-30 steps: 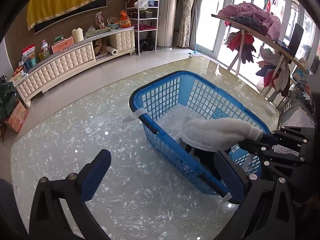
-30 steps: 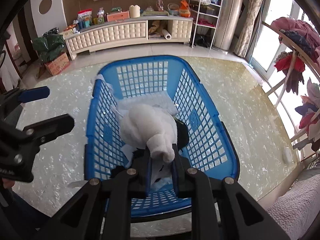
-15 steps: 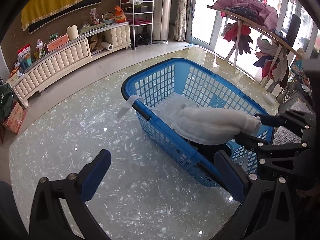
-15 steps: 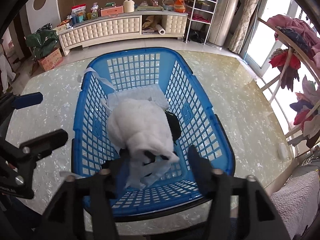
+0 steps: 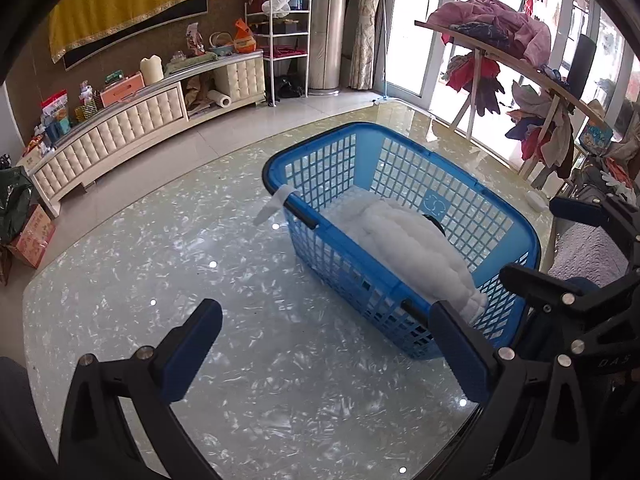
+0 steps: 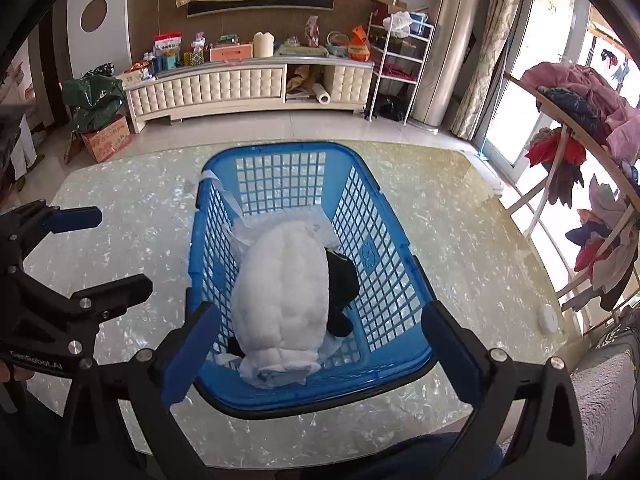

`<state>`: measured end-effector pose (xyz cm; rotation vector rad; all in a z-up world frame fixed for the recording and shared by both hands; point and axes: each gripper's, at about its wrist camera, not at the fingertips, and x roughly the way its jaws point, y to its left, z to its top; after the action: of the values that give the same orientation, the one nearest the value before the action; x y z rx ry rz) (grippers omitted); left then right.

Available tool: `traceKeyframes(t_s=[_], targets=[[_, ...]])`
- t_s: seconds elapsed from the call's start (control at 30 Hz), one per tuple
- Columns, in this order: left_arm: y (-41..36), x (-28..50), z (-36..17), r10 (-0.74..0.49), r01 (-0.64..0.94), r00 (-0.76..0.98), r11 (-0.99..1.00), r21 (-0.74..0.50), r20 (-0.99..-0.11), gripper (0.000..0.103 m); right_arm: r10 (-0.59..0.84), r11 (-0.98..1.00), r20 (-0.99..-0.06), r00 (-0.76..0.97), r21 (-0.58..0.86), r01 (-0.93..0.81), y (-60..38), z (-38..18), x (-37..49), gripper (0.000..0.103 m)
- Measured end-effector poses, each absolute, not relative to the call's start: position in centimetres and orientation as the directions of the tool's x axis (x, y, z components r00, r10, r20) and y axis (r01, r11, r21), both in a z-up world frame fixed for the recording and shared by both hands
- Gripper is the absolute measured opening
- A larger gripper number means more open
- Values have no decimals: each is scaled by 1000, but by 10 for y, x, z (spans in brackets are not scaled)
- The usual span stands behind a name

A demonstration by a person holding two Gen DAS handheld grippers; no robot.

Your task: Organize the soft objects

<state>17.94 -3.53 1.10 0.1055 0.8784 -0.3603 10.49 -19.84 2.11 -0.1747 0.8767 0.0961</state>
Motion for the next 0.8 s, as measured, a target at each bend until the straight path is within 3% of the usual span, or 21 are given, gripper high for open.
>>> traceKeyframes(t_s=[0.8], targets=[[54, 138, 55, -242, 216, 759, 969, -117, -605, 103, 109, 975, -623, 775, -85, -206, -131, 54, 98, 102]])
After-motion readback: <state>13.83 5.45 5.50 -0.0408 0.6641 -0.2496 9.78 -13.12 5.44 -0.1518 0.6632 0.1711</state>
